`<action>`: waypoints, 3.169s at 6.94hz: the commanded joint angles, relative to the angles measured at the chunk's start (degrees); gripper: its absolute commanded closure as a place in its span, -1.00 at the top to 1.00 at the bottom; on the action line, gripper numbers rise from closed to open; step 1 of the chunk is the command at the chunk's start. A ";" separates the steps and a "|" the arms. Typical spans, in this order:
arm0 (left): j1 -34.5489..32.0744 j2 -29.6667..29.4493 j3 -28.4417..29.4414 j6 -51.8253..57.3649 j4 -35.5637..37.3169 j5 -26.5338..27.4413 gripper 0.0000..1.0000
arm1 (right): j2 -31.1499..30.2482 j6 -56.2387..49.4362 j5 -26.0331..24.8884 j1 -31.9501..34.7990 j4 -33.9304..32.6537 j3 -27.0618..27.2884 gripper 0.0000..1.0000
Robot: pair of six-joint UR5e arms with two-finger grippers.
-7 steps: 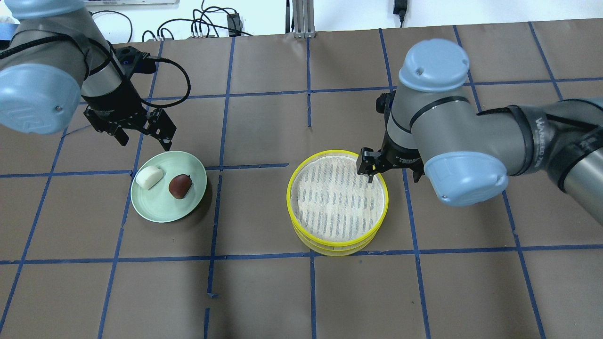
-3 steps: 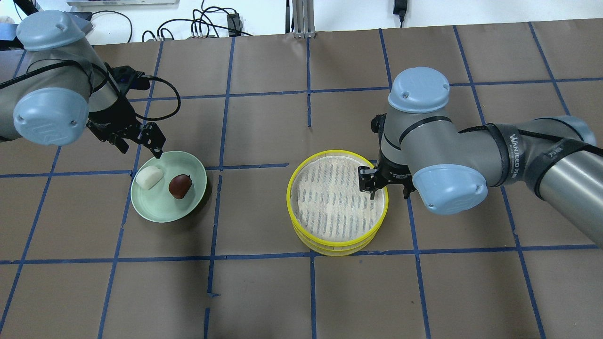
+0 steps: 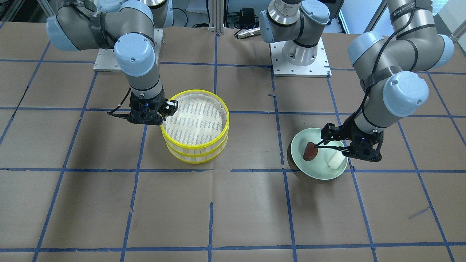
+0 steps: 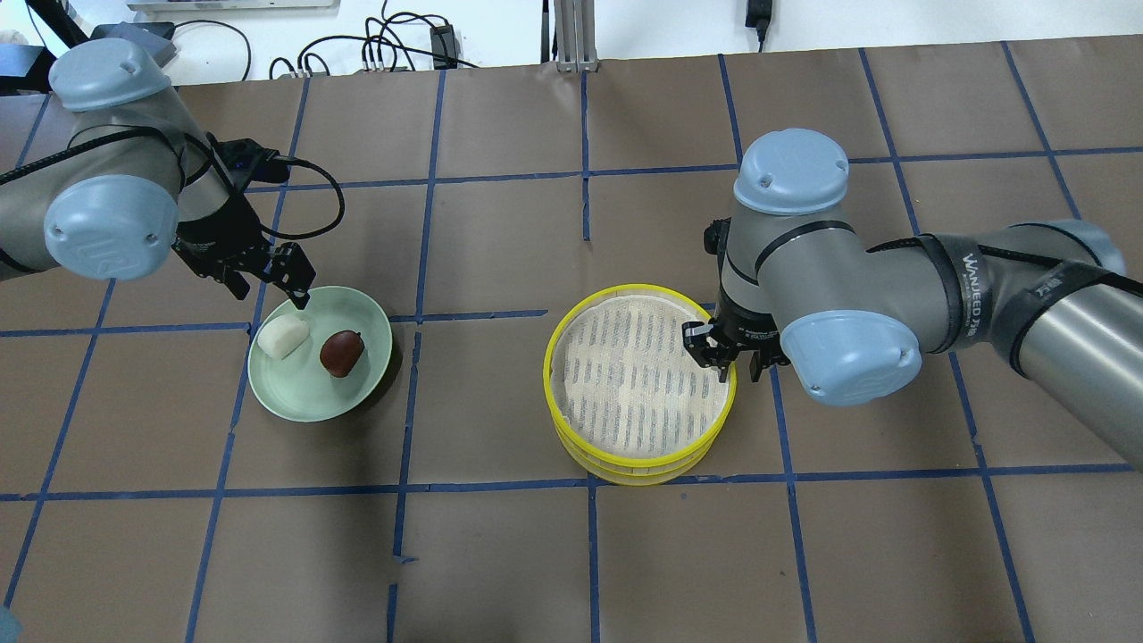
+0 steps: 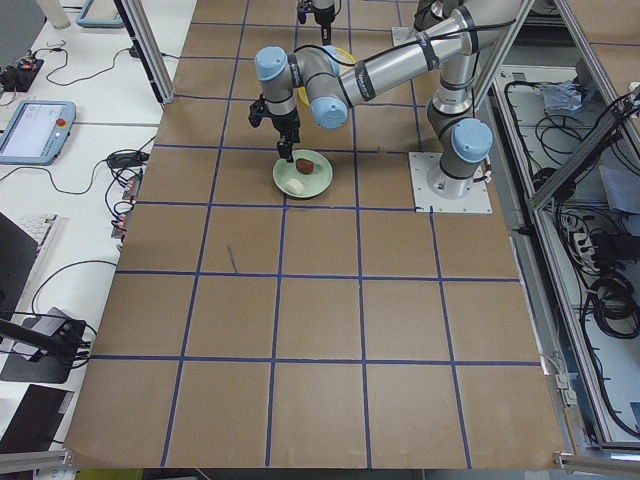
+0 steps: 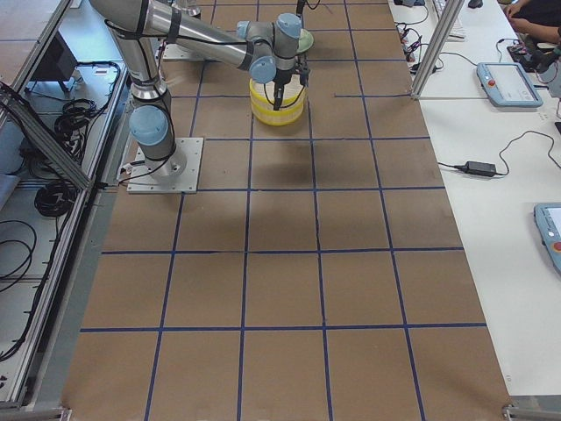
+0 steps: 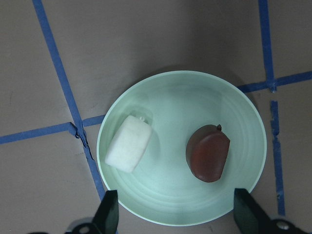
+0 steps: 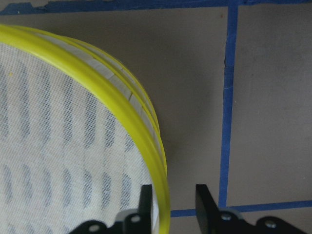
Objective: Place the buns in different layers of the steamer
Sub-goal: 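Grasp top steamer tier rim with right gripper while left gripper nears white bun, then lift the top tier with right gripper while left gripper grasps white bun, then carry white bun over lower tier with left gripper while right holds tier aside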
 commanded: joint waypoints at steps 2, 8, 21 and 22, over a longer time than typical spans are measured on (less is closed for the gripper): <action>1.89 -1.78 -5.51 3.65 8.69 0.05 0.71 | -0.51 -0.83 -2.92 -0.09 0.54 -1.17 -0.86; 2.42 -5.75 -6.14 7.61 12.74 4.24 0.69 | -2.61 -7.24 -3.47 -4.30 15.47 -11.28 -0.83; -13.42 0.48 -1.49 -15.41 6.51 3.92 -0.94 | -3.15 -9.08 -5.30 -5.36 15.74 -11.37 -0.81; -20.19 0.49 -1.31 -25.24 6.51 2.70 -0.94 | -4.37 -11.97 -6.28 -6.93 16.01 -11.29 -0.81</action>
